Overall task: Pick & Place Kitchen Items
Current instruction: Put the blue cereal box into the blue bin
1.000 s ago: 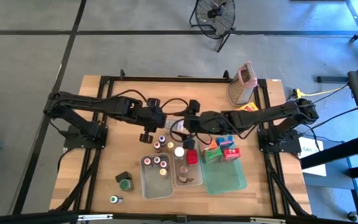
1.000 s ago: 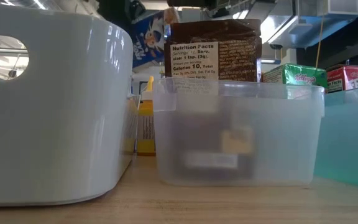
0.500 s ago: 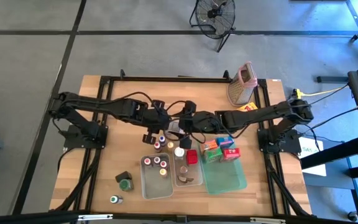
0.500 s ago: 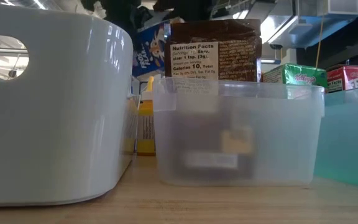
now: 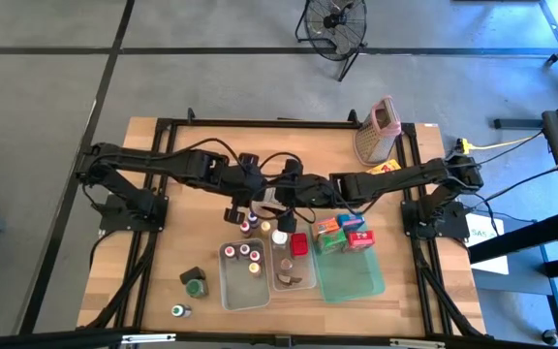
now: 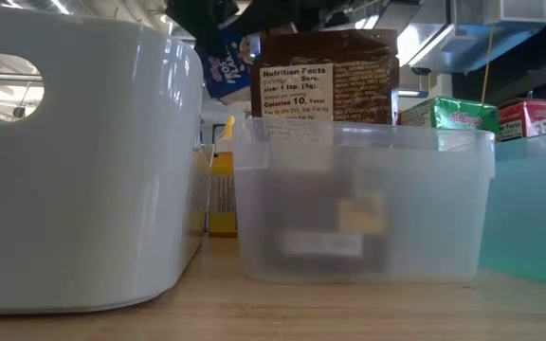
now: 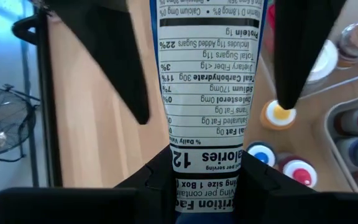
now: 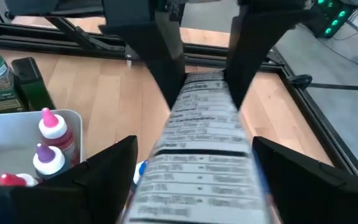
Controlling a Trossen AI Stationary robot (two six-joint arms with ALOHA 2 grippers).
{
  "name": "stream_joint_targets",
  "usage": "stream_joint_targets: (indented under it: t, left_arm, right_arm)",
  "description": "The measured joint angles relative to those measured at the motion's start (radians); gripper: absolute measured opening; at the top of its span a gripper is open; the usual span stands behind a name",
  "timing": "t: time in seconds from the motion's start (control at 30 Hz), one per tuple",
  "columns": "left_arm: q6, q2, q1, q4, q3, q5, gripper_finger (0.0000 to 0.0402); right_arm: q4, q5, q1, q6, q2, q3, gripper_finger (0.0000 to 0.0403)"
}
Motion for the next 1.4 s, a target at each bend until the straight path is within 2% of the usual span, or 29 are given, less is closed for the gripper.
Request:
stream_joint_targets:
  t: [0.3,1.03,1.4]
  left_arm:
    - [0.001,0.024,0.0,-0.014,0.0,0.011,0.01]
    - [0.013,0.029,0.0,-0.005,0.0,0.013,0.0105]
    - [0.066,0.029,-0.025,0.006,-0.001,-0.068,0.0141]
  right_arm:
    - [-0.048,0.0,0.0,0.033,0.0,0.03,0.0309]
    - [-0.087,-0.026,-0.003,0.05,0.008,0.03,0.0133]
    - [-0.092,-0.028,-0.003,0.051,0.006,0.03,0.0123]
